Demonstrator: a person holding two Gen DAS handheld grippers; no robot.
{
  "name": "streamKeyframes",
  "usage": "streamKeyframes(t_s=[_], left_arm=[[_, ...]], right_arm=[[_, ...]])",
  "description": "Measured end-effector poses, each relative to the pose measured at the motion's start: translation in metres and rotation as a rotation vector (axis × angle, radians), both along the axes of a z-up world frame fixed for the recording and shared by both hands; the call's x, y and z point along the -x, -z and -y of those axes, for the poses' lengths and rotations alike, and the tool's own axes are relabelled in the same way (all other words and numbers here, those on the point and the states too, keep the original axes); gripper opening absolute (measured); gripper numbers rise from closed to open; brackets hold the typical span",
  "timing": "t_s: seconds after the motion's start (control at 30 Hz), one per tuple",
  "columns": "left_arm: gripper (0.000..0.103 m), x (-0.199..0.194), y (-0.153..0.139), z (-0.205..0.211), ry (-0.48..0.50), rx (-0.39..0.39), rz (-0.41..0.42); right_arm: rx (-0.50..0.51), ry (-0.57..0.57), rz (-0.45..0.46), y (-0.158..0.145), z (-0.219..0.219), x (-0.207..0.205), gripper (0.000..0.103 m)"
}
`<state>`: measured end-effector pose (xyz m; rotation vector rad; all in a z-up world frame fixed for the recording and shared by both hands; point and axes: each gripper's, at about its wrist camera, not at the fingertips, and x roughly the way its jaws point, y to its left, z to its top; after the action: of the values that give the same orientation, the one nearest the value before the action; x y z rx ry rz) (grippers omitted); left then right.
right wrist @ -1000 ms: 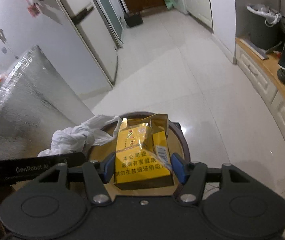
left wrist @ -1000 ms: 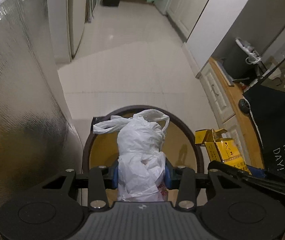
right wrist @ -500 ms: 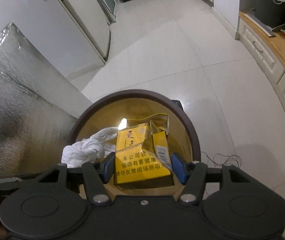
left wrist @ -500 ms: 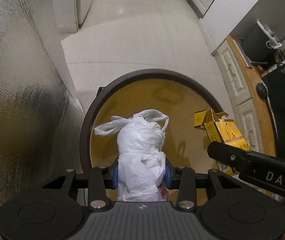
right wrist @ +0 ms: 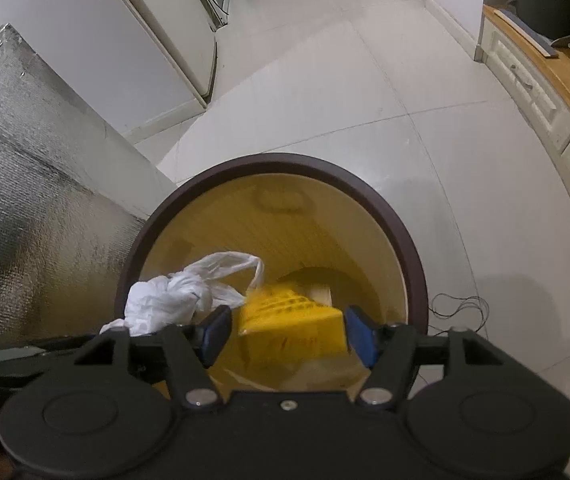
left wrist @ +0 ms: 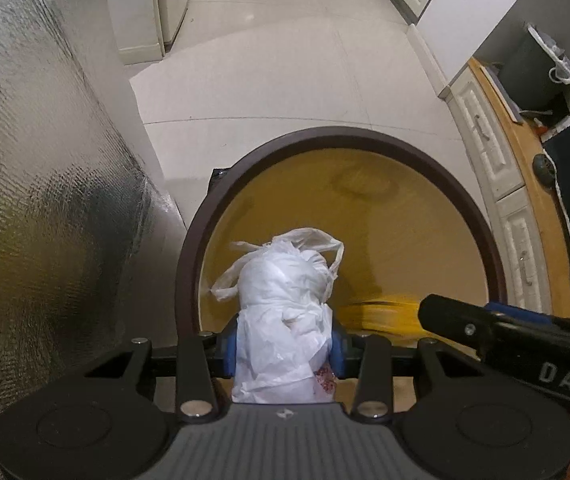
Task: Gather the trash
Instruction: 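Open both tools over the bin, dropping the white bag and yellow box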
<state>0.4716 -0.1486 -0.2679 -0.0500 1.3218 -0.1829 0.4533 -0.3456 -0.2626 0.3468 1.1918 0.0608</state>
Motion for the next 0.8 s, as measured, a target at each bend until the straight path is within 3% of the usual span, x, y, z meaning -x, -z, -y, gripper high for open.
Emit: streamKeyframes(t_s=[0.4, 0.63, 0.8], left_arm=[[0.045, 0.001, 0.007, 0.007, 0.055, -0.02, -0.024], [0.075, 0.007, 0.007, 0.013, 0.084, -0.033, -0.034], [0.082, 0.017, 0.0, 0.014, 0.122, -0.035, -0.018]], right_arm=[[0.005, -0.008, -0.005, 0.0, 0.008, 0.002, 0.071], [0.013, -0.006, -0.002, -0.002, 0.011, 0.007, 0.072], [0.024, -0.009, -0.001, -0.003, 0.01, 0.012, 0.073]])
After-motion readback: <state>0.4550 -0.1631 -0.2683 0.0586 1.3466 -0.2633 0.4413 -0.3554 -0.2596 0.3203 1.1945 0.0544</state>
